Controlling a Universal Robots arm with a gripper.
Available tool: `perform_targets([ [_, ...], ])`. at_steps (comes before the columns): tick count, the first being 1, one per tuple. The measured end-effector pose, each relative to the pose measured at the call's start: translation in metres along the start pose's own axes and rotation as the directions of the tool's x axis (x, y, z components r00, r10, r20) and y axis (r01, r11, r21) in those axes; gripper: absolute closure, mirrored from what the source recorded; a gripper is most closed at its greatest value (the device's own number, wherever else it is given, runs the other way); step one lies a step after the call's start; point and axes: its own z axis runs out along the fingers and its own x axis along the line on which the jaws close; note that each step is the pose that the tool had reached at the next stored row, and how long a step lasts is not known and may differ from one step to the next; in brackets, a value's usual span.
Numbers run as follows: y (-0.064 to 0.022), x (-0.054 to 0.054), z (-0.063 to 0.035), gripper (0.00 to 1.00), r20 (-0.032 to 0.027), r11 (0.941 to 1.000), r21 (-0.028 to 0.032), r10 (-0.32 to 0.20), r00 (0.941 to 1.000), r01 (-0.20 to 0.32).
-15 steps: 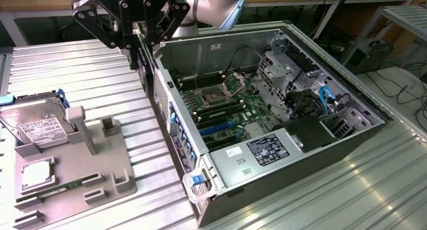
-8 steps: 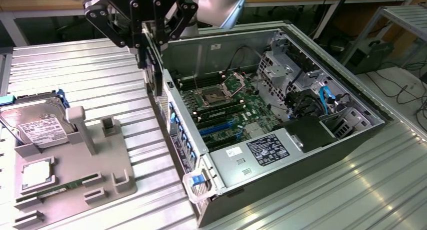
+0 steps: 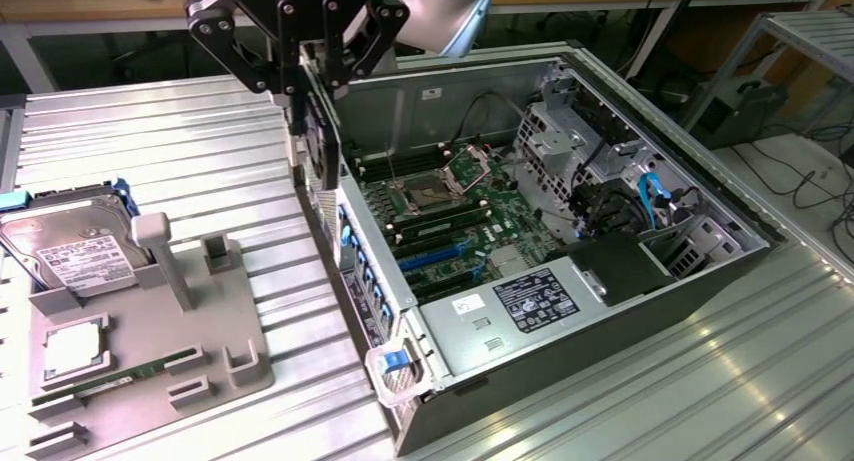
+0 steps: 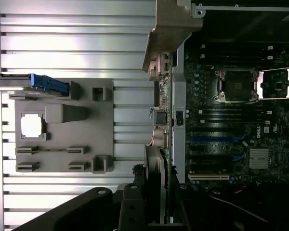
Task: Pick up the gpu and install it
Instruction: 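Pick up the gpu and move the gpu toward the slot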
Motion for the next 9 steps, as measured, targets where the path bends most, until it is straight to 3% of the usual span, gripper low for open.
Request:
perform_targets([
  [9,-0.0001,-0.013,0.0002,0.73,-0.0001,1.0000,0.0001,0.000,1.0000,0.000],
])
